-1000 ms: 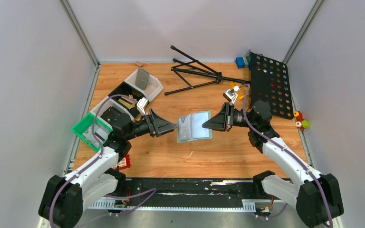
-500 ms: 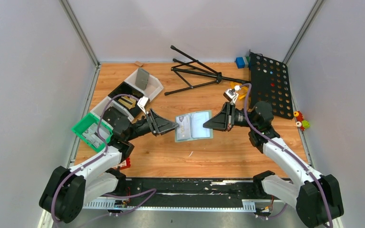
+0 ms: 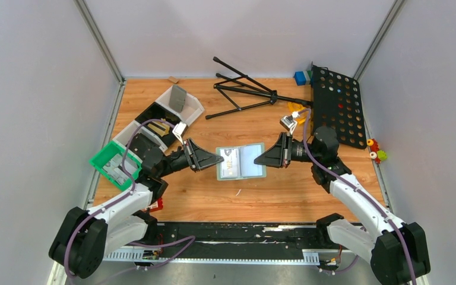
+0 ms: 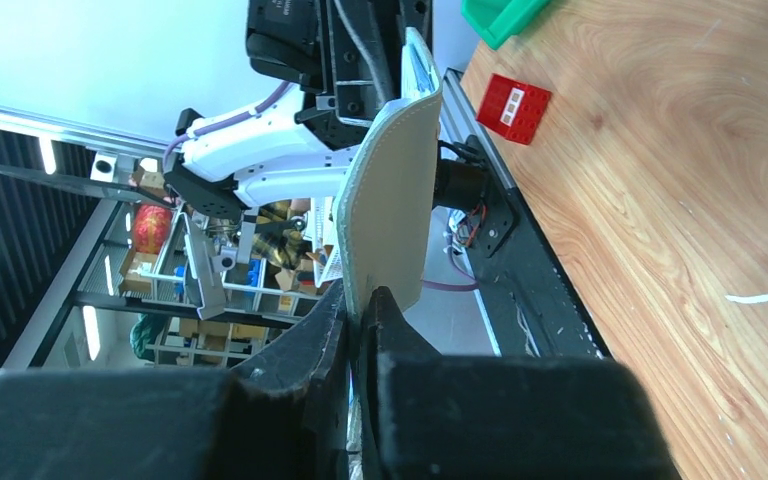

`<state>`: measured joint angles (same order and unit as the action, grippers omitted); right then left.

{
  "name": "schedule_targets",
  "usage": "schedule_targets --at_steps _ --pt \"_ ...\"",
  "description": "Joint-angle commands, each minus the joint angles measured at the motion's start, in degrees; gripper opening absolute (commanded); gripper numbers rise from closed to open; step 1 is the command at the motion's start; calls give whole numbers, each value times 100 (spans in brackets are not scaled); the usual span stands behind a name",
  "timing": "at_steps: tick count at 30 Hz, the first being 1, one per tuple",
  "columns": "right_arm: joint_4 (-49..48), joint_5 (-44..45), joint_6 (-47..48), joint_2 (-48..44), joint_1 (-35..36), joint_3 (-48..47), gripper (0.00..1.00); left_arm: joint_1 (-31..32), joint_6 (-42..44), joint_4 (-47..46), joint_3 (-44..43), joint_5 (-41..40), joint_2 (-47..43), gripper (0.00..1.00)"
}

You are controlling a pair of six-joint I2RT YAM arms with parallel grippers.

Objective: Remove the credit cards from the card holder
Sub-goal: Remove the credit card from the card holder.

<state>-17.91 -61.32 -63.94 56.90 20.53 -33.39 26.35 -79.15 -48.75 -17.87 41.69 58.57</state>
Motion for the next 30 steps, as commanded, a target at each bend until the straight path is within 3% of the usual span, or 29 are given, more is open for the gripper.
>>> schedule_targets --at_steps 1,4,6,10,14,15,18,20,23,25,30 --pt "412 120 502 -136 4 8 0 118 212 -166 -51 28 -72 30" --pt "314 87 461 -123 2 42 0 279 208 -371 -103 74 46 37" --pt "282 75 443 -120 1 32 0 372 222 -398 -156 90 134 37" --pt "326 68 508 -134 -5 25 0 406 324 -249 -192 64 143 22" --pt "1077 237 1111 -191 -15 -97 2 406 944 771 -341 -57 -113 5" --pt "1504 400 1450 -224 -17 -196 6 406 1139 1141 -385 -128 -217 2" --pt "3343 1323 2815 -289 -14 -664 33 406 1710 2225 -523 -432 -515 1" --pt "4242 2024 3450 -353 -13 -886 46 406 2084 2991 -614 -649 -672 0" --pt "4644 2509 3904 -524 -6 -932 56 406 2328 3357 -583 -866 -676 0" --pt "4578 2431 3933 -655 -5 -887 56 414 2351 3326 -482 -916 -588 0" --pt "3574 1611 3363 -729 26 -470 38 470 2352 2954 -295 -866 -216 0"
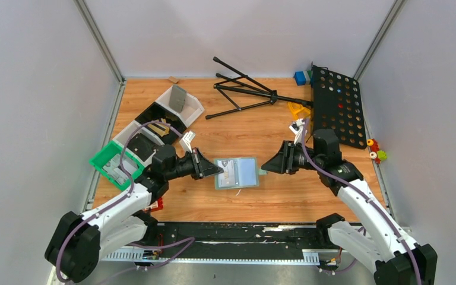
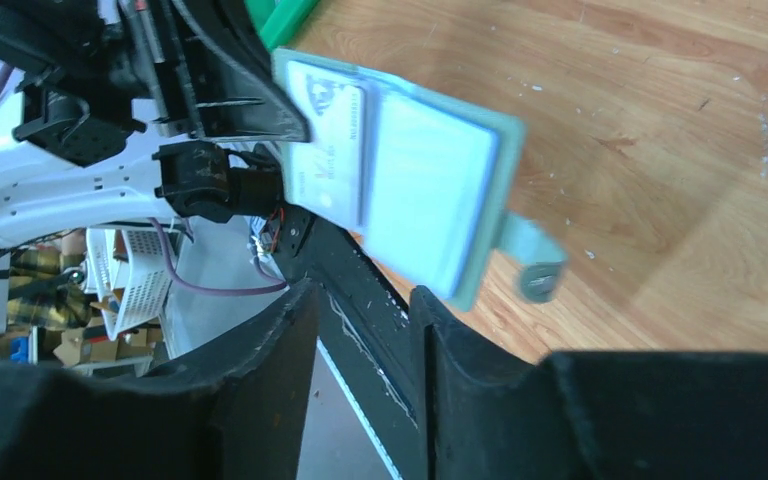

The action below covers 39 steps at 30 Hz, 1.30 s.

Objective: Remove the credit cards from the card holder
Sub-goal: Remove the credit card from the card holder.

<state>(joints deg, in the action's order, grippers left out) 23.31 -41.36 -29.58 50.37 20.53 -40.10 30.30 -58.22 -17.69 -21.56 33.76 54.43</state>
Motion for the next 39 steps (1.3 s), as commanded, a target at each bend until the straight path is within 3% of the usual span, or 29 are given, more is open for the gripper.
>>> schedule_targets --at_steps 1,7,22,39 --pt "-922 -538 -283 -32 80 298 33 103 258 -221 95 -68 252 0" --pt "-1790 -198 -735 568 659 632 27 150 297 -508 293 -67 641 0" --pt "-3998 -256 -1463 2242 1390 1119 25 154 -555 -2344 706 502 1253 0" --pt "-5014 -1072 -2273 2258 1400 1244 23 156 -1164 -2692 673 641 712 0"
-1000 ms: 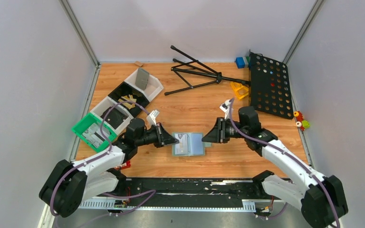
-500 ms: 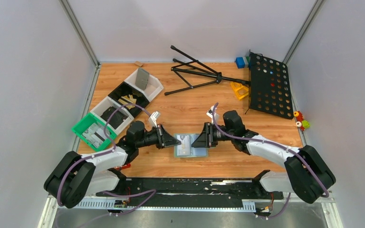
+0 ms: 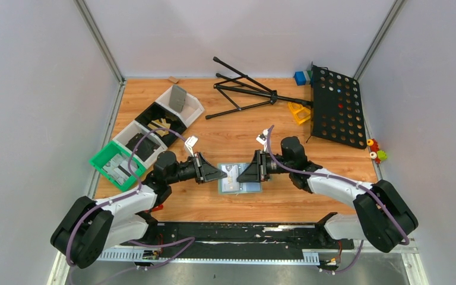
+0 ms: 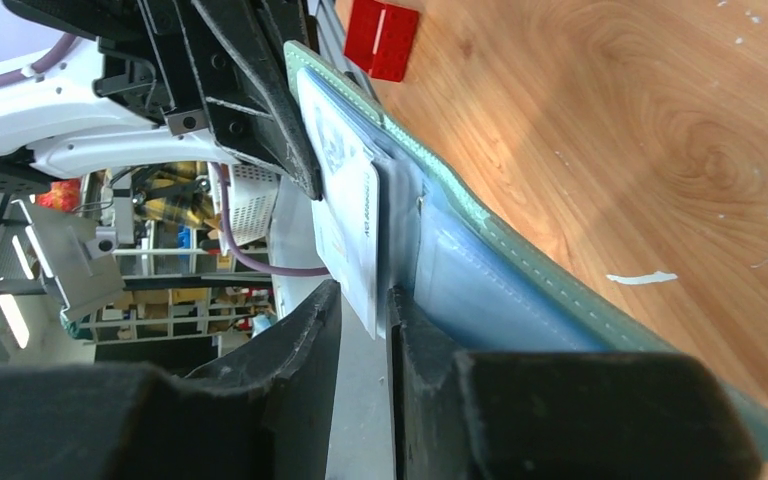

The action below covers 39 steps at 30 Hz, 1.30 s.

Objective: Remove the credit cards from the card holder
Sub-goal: Remove the credit card from the card holder.

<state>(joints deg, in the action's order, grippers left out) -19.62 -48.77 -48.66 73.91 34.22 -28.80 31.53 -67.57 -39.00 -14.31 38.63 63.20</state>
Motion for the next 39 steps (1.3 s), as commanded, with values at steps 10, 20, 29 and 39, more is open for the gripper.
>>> schedule_targets --at_steps 10,20,29,39 --pt "-960 -503 -614 -116 35 173 13 38 -650 -1219 74 172 -121 0" --pt "-1563 -652 -958 132 162 187 19 37 -986 -1683 162 219 -157 0" --pt "-2186 -677 -1330 97 158 287 1 33 -614 -961 176 130 -416 6" --pt "-1385 -472 -900 -292 12 320 0 33 -313 -215 91 110 -717 23"
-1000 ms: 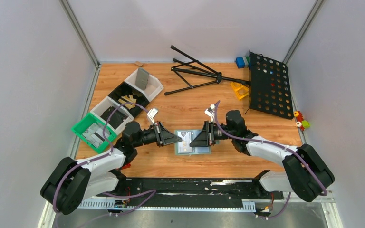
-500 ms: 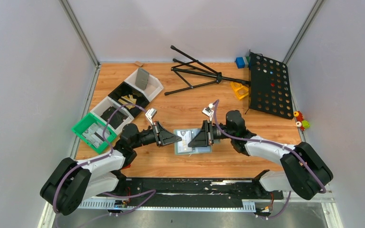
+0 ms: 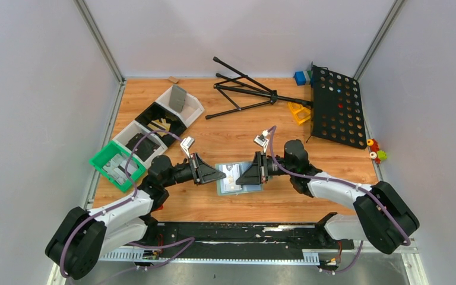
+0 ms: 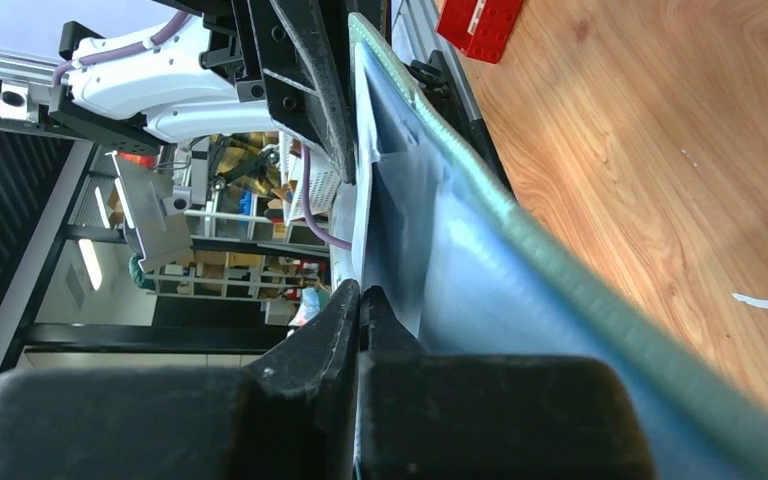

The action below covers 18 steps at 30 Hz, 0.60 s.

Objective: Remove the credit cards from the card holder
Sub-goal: Remove the credit card from the card holder.

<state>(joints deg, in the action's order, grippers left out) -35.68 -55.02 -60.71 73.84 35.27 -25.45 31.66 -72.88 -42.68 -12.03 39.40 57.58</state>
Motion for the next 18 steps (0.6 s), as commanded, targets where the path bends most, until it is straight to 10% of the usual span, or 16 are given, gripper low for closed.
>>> schedule_targets --at_steps 1,18 --pt "320 165 367 -343 -118 -17 0 18 243 209 -145 35 -173 28" --pt "480 -9 481 -370 -137 -144 0 20 101 -242 -177 270 -125 28"
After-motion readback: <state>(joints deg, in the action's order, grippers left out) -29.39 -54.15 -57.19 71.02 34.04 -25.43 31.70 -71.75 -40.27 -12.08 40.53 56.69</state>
